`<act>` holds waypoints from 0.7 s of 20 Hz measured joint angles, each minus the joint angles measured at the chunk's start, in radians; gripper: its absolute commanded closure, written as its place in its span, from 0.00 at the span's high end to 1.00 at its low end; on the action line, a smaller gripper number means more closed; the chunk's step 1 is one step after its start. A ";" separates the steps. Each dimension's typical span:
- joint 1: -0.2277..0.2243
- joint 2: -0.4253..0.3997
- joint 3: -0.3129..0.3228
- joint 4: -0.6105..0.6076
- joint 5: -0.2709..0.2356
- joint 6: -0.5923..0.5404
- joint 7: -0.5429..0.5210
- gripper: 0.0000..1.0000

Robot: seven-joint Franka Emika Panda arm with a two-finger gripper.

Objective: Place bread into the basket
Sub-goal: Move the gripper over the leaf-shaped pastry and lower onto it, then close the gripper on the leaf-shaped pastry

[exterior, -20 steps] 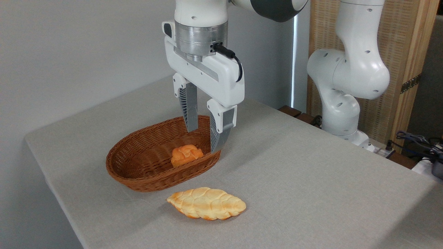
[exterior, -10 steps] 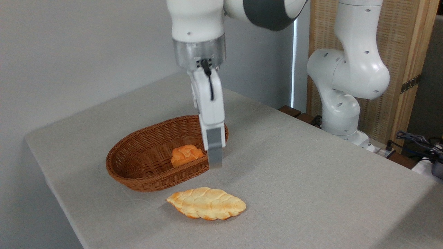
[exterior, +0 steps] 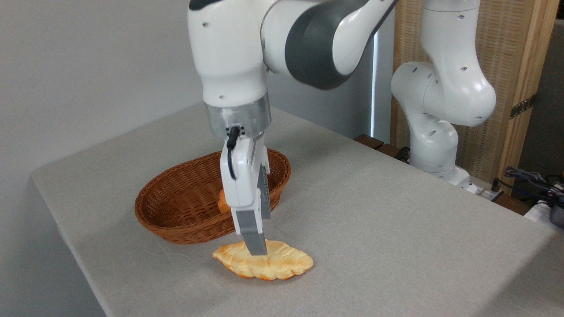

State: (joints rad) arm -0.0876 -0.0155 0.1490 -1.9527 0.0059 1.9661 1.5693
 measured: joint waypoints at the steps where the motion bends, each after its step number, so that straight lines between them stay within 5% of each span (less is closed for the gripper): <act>1: -0.001 0.006 0.000 -0.012 0.000 0.018 0.006 1.00; 14: -0.039 0.063 -0.010 -0.087 0.039 0.123 0.035 1.00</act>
State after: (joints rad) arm -0.1265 0.0470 0.1392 -2.0401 0.0447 2.0896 1.6043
